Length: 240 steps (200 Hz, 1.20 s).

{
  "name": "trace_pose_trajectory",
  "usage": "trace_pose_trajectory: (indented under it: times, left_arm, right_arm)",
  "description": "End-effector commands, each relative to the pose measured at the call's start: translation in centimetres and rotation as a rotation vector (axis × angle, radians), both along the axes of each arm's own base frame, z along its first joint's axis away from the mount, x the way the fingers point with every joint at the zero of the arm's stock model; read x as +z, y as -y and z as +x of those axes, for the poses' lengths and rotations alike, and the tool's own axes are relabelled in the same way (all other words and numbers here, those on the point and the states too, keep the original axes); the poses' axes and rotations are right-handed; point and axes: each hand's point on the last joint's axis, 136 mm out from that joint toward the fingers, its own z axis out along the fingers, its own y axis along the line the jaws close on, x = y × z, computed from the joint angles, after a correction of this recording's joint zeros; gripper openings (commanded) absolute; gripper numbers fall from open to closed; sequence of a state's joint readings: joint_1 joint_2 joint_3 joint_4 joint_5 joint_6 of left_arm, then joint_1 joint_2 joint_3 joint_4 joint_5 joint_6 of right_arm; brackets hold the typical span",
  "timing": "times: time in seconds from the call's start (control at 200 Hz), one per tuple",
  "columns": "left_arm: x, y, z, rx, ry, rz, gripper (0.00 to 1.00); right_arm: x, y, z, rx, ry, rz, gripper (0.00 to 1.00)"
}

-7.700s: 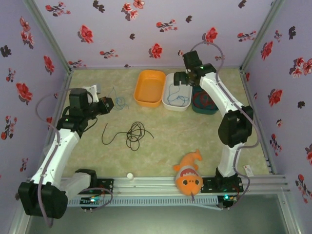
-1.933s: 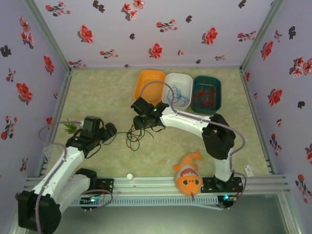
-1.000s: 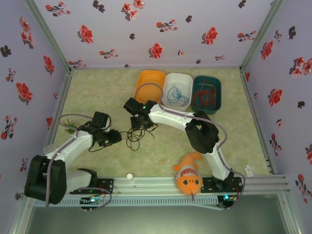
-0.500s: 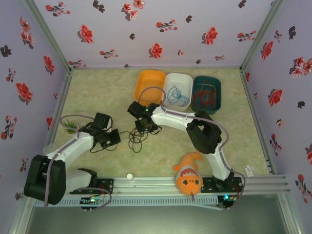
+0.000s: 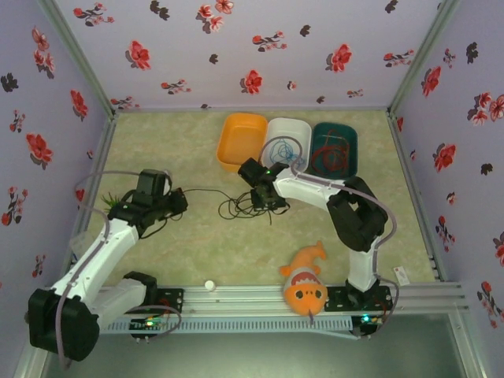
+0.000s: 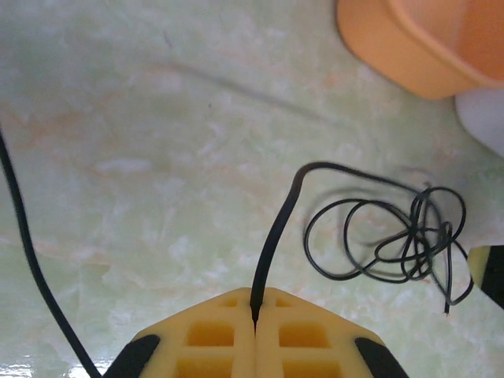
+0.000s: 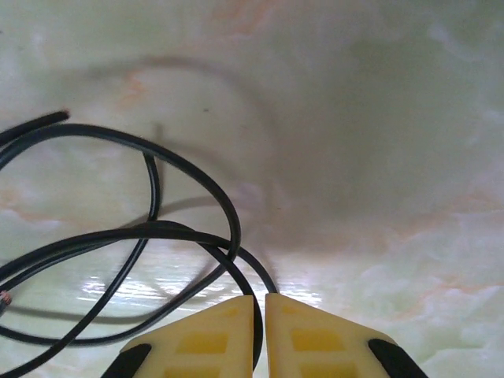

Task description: Untangle the cables

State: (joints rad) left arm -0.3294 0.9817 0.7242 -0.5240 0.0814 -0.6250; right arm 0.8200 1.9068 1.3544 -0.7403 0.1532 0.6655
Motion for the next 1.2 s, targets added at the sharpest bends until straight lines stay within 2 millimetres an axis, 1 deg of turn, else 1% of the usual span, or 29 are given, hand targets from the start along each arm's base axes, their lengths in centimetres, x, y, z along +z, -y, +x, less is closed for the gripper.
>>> trace_pose_trajectory:
  times: [0.0, 0.065, 0.17, 0.29, 0.375, 0.44, 0.515, 0.585, 0.69, 0.785, 0.895, 0.945, 1.03, 1.05, 1.115, 1.195]
  left_arm:
    - [1.8, -1.4, -0.1, 0.030, 0.034, 0.063, 0.00]
    - [2.7, -1.9, -0.1, 0.042, 0.061, 0.078, 0.00]
    - [4.7, -2.9, 0.0, 0.078, 0.116, 0.107, 0.00]
    - [7.9, -3.9, 0.5, 0.116, 0.203, 0.131, 0.00]
    - [10.3, -3.9, 1.0, 0.111, 0.269, 0.124, 0.00]
    - [11.7, -3.5, 1.4, 0.097, 0.299, 0.114, 0.00]
    - [12.7, -2.8, 1.5, 0.062, 0.316, 0.091, 0.00]
    - [13.3, -1.8, 1.7, 0.019, 0.325, 0.052, 0.00]
    - [14.1, -0.1, 1.6, -0.040, 0.334, -0.021, 0.00]
    - [15.5, 1.7, 1.4, -0.113, 0.356, -0.093, 0.00]
    - [17.4, 3.6, 0.9, -0.201, 0.378, -0.122, 0.00]
    - [17.9, 4.3, 0.7, -0.232, 0.385, -0.118, 0.00]
    - [18.1, 5.2, 0.8, -0.265, 0.383, -0.119, 0.00]
    - [18.2, 5.4, 0.8, -0.269, 0.383, -0.118, 0.00]
    - [18.0, 5.9, 1.0, -0.286, 0.377, -0.118, 0.00]
    - [17.5, 6.5, 1.3, -0.295, 0.364, -0.119, 0.00]
  right_arm:
    - [1.6, 2.7, 0.4, -0.042, 0.056, -0.084, 0.11]
    - [2.0, 3.6, 0.4, -0.047, 0.065, -0.116, 0.10]
    - [2.2, 4.4, 0.2, -0.052, 0.072, -0.132, 0.10]
    - [2.1, 5.2, 0.0, -0.067, 0.070, -0.143, 0.09]
    - [1.5, 5.5, -0.3, -0.076, 0.056, -0.138, 0.08]
    - [1.3, 5.2, -0.3, -0.076, 0.047, -0.115, 0.09]
    - [1.7, 4.2, -0.4, -0.071, 0.046, -0.061, 0.12]
    - [2.5, 3.0, -0.1, -0.070, 0.058, 0.011, 0.16]
    - [4.1, 0.4, 0.5, -0.048, 0.089, 0.130, 0.24]
    - [5.6, -1.7, 1.1, -0.017, 0.118, 0.233, 0.29]
    - [7.4, -3.3, 1.5, 0.034, 0.161, 0.329, 0.35]
    - [8.4, -4.1, 1.5, 0.068, 0.187, 0.380, 0.41]
    - [9.5, -5.2, 1.4, 0.115, 0.211, 0.455, 0.48]
    - [9.6, -5.5, 1.3, 0.123, 0.210, 0.470, 0.49]
    - [10.3, -7.0, 0.9, 0.170, 0.212, 0.552, 0.52]
    - [10.4, -8.2, 0.4, 0.201, 0.206, 0.613, 0.54]
